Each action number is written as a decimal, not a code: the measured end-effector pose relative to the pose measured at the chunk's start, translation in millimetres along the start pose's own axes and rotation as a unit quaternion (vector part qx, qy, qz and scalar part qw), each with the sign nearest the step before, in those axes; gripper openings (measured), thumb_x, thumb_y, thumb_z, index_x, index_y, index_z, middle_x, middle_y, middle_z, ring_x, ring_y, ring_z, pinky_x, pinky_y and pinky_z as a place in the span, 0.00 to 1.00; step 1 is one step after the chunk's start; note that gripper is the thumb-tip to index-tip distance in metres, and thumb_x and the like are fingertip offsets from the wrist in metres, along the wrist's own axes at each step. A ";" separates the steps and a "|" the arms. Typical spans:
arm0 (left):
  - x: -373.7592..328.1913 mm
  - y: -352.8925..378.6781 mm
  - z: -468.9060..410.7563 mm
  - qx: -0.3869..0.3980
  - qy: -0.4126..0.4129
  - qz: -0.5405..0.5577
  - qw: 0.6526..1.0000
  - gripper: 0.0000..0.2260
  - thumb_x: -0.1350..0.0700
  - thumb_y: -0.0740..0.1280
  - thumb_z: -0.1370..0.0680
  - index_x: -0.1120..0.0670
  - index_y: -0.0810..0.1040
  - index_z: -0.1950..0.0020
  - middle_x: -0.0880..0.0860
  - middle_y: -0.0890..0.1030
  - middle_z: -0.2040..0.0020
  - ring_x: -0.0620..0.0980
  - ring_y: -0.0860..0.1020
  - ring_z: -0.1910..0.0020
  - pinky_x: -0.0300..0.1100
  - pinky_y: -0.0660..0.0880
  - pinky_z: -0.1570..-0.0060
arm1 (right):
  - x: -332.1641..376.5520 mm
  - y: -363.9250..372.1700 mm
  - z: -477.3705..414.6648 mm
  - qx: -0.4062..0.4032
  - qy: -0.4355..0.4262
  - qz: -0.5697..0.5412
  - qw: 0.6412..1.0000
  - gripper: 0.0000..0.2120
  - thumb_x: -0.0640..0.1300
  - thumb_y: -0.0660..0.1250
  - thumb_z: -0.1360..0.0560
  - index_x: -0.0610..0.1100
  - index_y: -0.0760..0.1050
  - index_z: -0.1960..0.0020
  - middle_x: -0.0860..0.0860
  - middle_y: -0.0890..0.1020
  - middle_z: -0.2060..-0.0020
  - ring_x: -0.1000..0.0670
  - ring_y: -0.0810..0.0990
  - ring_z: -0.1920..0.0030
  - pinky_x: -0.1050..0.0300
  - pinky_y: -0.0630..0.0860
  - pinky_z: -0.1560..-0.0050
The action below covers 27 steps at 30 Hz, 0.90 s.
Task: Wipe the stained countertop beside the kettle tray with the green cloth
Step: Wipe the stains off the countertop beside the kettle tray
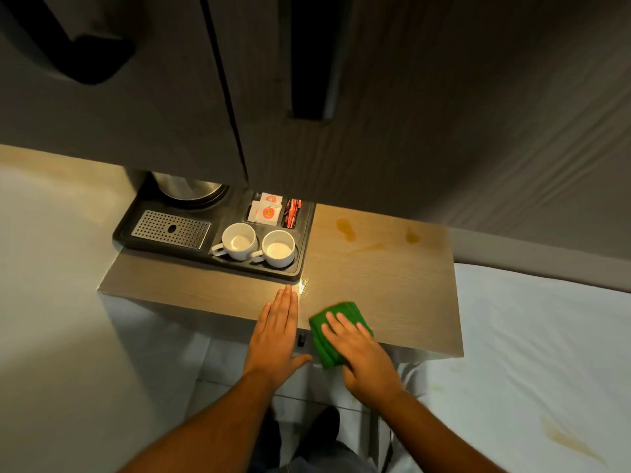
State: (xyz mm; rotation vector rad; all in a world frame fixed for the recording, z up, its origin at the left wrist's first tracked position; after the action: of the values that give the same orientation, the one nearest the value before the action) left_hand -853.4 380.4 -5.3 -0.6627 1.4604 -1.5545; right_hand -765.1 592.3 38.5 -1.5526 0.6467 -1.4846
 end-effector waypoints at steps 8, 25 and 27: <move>-7.5 -5.8 -4.2 0.018 -0.032 0.008 0.999 0.67 0.26 0.72 0.26 0.58 0.25 0.16 0.59 0.30 0.12 0.58 0.31 0.13 0.56 0.40 0.13 | -34.5 -57.7 -93.8 -0.101 0.218 -0.022 0.970 0.36 0.33 0.62 0.19 0.51 0.58 0.15 0.54 0.53 0.14 0.49 0.48 0.13 0.40 0.48 0.13; -13.4 -12.8 -12.0 0.043 0.034 -0.029 0.998 0.59 0.37 0.74 0.21 0.57 0.32 0.13 0.57 0.33 0.11 0.56 0.34 0.12 0.55 0.39 0.13 | -13.9 -72.7 -191.1 -0.050 0.175 0.014 0.983 0.38 0.32 0.61 0.19 0.50 0.54 0.14 0.51 0.52 0.13 0.47 0.48 0.13 0.41 0.48 0.13; -16.2 -15.1 -15.9 0.039 0.032 -0.029 0.998 0.58 0.36 0.74 0.21 0.57 0.33 0.13 0.57 0.34 0.11 0.56 0.35 0.12 0.55 0.39 0.13 | -40.7 -96.8 -209.0 -0.045 0.200 0.018 0.979 0.36 0.32 0.60 0.18 0.50 0.55 0.14 0.50 0.52 0.13 0.47 0.48 0.13 0.43 0.48 0.13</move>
State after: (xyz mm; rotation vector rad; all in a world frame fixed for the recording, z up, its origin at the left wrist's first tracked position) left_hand -862.8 401.1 9.6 -0.6196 1.4304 -1.6831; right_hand -992.7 625.4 81.5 -1.3067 0.9791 -1.7788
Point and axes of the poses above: each hand's wrist, its own z-axis away from the middle knuckle, its own y-axis out of the palm, x = y × z, the point moved 1 cm from there along -z, towards the middle knuckle
